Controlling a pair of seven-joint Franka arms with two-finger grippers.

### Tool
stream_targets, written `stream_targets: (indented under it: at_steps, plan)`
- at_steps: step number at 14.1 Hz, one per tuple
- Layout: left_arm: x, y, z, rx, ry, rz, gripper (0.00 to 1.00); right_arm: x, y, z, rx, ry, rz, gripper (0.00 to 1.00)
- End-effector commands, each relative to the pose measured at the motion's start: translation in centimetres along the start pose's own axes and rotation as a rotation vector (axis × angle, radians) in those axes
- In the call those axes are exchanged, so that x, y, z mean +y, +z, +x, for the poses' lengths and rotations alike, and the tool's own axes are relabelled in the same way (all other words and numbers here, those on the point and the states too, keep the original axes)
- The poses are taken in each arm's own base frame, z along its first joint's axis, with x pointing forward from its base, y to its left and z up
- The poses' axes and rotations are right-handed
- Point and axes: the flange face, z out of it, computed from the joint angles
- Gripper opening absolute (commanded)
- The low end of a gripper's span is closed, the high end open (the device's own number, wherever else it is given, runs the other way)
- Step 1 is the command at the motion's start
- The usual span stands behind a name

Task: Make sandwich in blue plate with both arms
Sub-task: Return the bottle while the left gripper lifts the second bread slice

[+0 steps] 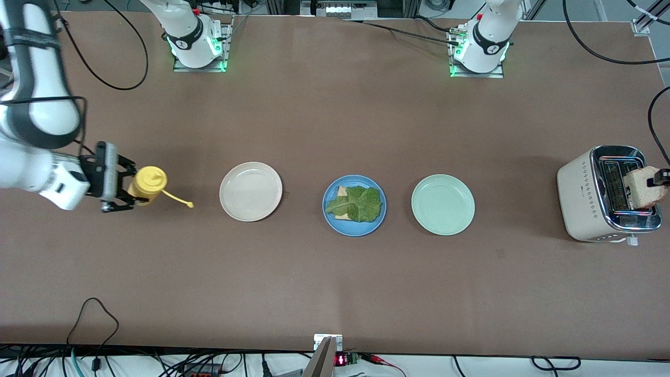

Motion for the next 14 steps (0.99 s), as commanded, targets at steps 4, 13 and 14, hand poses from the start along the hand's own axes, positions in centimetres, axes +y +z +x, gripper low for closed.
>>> stream_targets:
  at_steps: [4,13,14]
  plan:
    - [9.4,-12.2,-0.2,-0.039,0.095,-0.048,0.01,-6.2,0.2,-10.6,0.24,-0.109,-0.037,0.0]
    - [33.3,-4.3,6.6,-0.048,0.008,-0.537,0.01,-10.6,9.2,-25.4,0.483,-0.063,-0.081,0.0]
    - [36.5,-3.1,7.4,-0.026,-0.022,-0.569,0.01,-10.8,9.7,-26.1,0.5,-0.052,-0.08,0.0]
